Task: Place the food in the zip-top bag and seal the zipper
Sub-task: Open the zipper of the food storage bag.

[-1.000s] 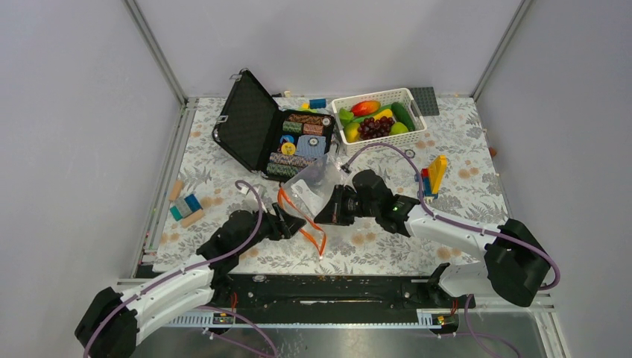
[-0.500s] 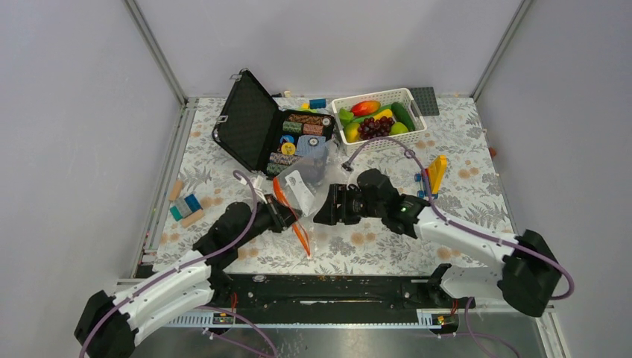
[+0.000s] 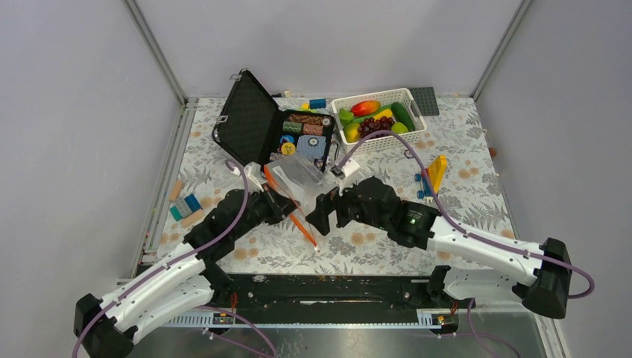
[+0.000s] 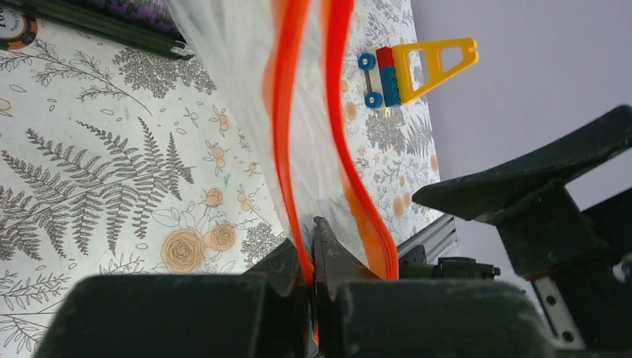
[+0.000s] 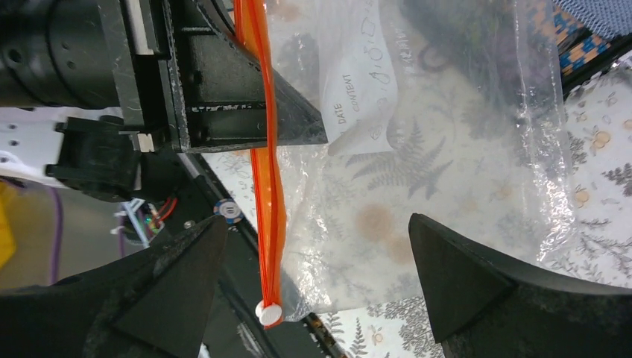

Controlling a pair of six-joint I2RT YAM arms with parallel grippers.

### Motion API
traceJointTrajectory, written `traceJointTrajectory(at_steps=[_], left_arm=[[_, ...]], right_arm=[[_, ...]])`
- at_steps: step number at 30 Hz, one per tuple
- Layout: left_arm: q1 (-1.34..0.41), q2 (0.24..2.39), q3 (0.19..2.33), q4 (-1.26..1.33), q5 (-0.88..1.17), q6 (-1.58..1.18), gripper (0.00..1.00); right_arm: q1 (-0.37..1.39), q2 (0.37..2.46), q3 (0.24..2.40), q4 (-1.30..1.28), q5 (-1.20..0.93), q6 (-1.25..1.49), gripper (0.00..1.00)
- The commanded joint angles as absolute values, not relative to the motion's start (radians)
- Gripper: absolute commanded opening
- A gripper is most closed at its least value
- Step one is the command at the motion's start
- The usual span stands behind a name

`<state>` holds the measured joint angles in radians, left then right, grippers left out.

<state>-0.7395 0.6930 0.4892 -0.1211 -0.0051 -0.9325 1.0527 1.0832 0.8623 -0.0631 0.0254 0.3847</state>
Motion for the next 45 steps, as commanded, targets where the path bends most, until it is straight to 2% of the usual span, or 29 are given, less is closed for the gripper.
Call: traceJointTrajectory(at_steps=[1,12,16,20,24,27,30,34,36,41,42,45], left_arm=[[-0.755,0.732,0.578,-0.162,-0.069,-0.974,0.0],[-0.806,0.837,0.693,-0.224,-0.12,-0.987,0.0],[-0.821,0.855,0.723,-0.25,-0.13,-0.977,0.0],[-0.826,0.862,0.76,-0.329,-0.162,-0.947,0.0],[-0.829,0.885,0.837,-0.456,-0.167,-0.889,0.0],[-0.835,0.915,0.926,-0.571,-0.149,-0.821,0.0],[-0.847,0.941,1.03,-0.706,-0.133,-0.751,0.0],[-0.866,0.938,1.142,-0.836,-0.184,-0.688,0.0],[-0.867,0.93,1.185,-0.903,-0.214,-0.669,0.0],[-0.866,0.915,1.211,-1.014,-0.257,-0.681,0.06],[-0.866,0.918,1.203,-1.029,-0.252,-0.686,0.06],[-0.865,0.933,1.166,-1.041,-0.22,-0.687,0.04]], right_arm=[[1.116,1.148,0.958,-0.064,0.207,0.261,1.0],[1.125,1.278,1.019,-0.1,0.368,0.318,0.95],[1.124,1.291,1.023,-0.131,0.485,0.334,0.94],[1.125,1.268,1.015,-0.179,0.636,0.361,0.88],[1.124,1.231,0.988,-0.175,0.705,0.339,0.77],[1.125,1.223,0.997,-0.175,0.669,0.324,0.65],[1.124,1.221,1.022,-0.165,0.496,0.326,0.52],[1.126,1.223,1.065,-0.14,0.259,0.364,0.48],[1.125,1.226,1.09,-0.139,0.207,0.397,0.46],[1.124,1.219,1.039,-0.102,0.183,0.545,0.3],[1.125,1.215,1.007,-0.084,0.185,0.585,0.25],[1.125,1.197,0.921,-0.084,0.255,0.686,0.2]])
